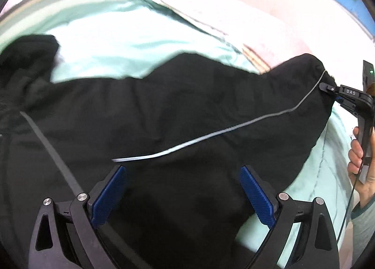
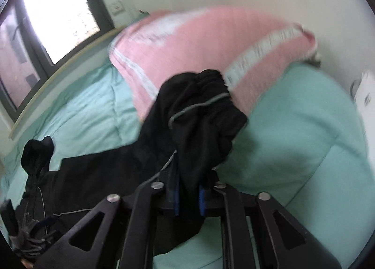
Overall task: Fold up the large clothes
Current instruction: 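Carry the sleeve across the jacket body toward the left tool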
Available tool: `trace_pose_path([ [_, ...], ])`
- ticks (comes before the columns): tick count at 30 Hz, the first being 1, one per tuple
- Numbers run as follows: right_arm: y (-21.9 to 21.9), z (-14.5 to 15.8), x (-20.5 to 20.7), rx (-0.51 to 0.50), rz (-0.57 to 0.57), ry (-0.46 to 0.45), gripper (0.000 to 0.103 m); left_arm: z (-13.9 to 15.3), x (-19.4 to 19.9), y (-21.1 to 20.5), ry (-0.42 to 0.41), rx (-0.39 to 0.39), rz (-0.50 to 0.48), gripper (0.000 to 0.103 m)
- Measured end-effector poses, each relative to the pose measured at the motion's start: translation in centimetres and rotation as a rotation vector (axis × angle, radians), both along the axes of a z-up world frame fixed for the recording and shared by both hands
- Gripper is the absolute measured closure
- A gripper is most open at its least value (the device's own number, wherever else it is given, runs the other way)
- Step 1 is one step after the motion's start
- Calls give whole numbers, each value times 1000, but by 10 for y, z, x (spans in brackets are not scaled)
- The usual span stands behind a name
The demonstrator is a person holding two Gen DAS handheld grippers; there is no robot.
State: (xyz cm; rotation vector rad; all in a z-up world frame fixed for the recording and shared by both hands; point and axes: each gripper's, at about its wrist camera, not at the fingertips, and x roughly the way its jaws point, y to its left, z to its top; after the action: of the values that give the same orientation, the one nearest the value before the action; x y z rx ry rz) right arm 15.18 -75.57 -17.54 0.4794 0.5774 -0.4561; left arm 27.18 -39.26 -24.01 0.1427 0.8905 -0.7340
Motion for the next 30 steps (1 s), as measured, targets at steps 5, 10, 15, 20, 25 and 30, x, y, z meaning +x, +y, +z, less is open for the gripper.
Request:
trace_pose_path([
  [5,64,60,8,-108,103,-69,90,41,-1,67,-55,-41,75,6],
  [10,148,103,33,-157,251,-94,90,72,-6,137,-112,-33,168,6],
  [15,261,116,63,-202,451,-84,90,90,-19,214,-153,-60,248,6],
  [20,374,82,107,-237,610,12,90,81,-21,281,-139,-48,331,6],
  [25,474,16,137,-281,769,159,90,67,-17,332,-61,-84,385,6],
  [30,518,-59,160,-280,809,309,90,41,-8,350,0,-72,386,6],
])
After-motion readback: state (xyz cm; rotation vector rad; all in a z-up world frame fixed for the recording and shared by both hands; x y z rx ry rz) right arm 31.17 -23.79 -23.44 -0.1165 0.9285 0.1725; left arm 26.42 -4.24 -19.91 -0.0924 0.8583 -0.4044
